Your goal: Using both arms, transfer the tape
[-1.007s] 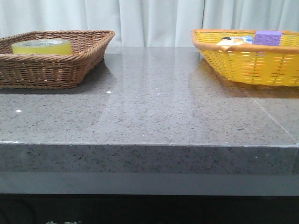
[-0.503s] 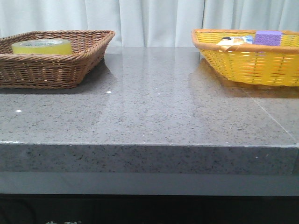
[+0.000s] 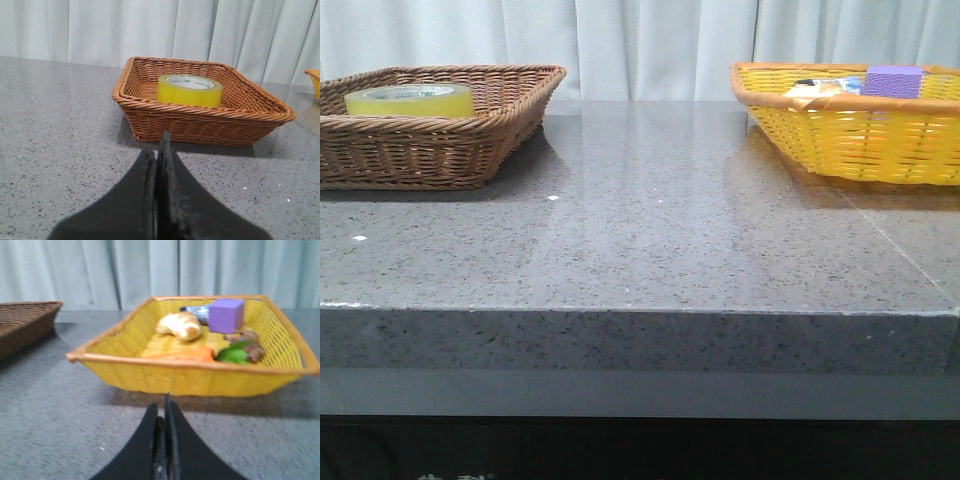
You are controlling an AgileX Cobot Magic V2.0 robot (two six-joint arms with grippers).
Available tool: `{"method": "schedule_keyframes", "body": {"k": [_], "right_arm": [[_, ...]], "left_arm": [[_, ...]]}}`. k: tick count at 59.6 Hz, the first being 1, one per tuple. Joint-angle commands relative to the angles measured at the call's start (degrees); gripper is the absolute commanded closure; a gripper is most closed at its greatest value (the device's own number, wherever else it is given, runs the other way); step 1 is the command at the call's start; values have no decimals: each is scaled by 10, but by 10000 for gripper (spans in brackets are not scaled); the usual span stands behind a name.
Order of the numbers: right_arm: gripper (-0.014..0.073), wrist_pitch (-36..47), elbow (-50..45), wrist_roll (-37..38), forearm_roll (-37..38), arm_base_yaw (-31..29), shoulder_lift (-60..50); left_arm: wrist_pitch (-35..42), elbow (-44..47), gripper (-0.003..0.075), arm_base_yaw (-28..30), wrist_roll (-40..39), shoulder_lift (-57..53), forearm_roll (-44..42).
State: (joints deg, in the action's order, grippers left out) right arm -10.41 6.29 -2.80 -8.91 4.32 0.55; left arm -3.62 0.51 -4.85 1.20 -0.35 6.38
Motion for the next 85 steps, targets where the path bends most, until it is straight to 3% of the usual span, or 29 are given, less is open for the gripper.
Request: {"method": "schedule_keyframes", "body": {"k": [1,11,85], "right_arm": [[660,61,-17,-6,-3,-26,-16],[660,107,-65,-6,-3,-30,-27],[660,104,-64,-6,-3,-26,-27]], "left_arm": [[48,23,740,2,-5,-12,6],[48,23,740,2,-5,-11,6],[48,23,740,2,-5,-11,6]]}}
